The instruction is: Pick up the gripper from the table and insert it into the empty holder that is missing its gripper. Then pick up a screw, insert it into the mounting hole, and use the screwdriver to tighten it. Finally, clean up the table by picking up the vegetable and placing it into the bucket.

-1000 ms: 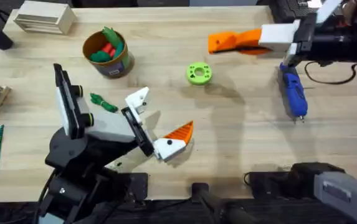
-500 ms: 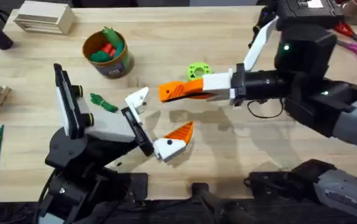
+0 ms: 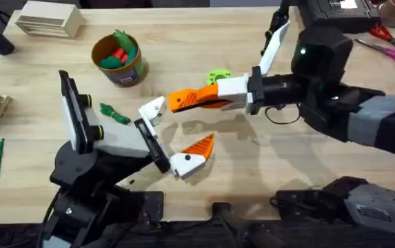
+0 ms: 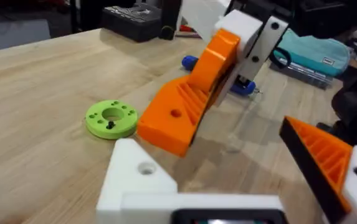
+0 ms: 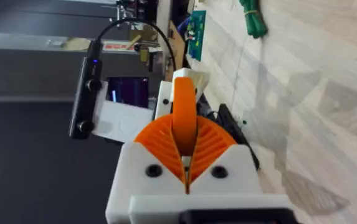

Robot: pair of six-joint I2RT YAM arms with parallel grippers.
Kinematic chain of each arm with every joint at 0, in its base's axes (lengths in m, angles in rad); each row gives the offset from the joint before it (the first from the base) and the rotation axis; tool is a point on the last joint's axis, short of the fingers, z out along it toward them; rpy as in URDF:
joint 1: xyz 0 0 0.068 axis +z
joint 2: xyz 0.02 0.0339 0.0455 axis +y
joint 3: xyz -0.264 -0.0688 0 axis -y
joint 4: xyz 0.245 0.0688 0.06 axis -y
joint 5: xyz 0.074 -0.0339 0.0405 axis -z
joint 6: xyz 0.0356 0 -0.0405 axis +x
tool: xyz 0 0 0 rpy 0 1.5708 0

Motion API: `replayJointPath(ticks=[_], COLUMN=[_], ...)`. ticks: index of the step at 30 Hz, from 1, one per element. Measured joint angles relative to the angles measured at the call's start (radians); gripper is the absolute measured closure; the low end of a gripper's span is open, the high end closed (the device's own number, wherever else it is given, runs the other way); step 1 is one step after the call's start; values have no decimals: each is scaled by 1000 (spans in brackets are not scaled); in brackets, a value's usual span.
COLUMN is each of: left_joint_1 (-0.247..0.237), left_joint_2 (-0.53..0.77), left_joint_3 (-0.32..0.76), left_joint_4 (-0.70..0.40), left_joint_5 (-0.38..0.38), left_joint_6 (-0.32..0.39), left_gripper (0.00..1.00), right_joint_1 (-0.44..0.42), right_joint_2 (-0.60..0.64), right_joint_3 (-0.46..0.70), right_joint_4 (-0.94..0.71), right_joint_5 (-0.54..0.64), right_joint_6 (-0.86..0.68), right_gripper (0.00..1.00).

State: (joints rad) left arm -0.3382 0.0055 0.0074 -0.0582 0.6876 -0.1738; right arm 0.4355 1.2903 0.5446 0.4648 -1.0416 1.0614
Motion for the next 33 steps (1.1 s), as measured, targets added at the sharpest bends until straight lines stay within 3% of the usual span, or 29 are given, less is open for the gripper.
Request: replayJointPath(ticks=[14,33], left_joint_1=[0,0], left_joint_2=[0,0], left_joint_3=[0,0], left_joint_4=[0,0], left_joint_5=[0,-27], left_joint_6=[0,-4], left_gripper=[14,14], right_joint_1=[18,45], right_joint_2=[72,130], right_joint_3=[0,0], right_joint_4=[12,163], right_joint_5=[-63,-66], right_joint_6=[113,212], right_gripper=[986,986])
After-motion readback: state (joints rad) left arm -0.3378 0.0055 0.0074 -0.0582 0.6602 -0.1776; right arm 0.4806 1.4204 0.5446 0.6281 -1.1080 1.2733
